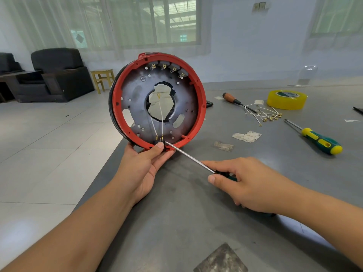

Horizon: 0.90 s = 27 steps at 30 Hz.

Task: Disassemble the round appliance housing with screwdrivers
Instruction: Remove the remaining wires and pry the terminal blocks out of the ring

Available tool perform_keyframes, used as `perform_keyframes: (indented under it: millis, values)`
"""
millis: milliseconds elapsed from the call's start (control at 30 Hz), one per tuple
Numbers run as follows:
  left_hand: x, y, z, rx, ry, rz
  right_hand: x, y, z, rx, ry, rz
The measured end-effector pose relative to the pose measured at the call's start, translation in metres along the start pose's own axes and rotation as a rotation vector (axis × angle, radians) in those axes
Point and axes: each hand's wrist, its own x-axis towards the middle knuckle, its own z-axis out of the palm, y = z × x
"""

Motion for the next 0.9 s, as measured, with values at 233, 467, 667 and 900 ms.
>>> perform_keyframes:
  millis: [233, 467, 667, 900]
  values:
    - [-0.002, 0.001, -0.001, 0.024, -0.104, -0.077, 0.001, 0.006, 0.000, 0.037, 0.024, -0.034]
    - [-0.001, 0.005, -0.006, -0.004, -0.165, -0.116, 0.005, 0.015, -0.010, -0.002, 0.025, -0.030]
    - [0.000, 0.016, -0.012, 0.070, -0.235, -0.191, 0.006, 0.021, -0.022, -0.015, -0.002, -0.037]
    - [0.002, 0.016, -0.013, 0.073, -0.252, -0.197, 0.004, 0.025, -0.024, 0.031, 0.039, -0.112]
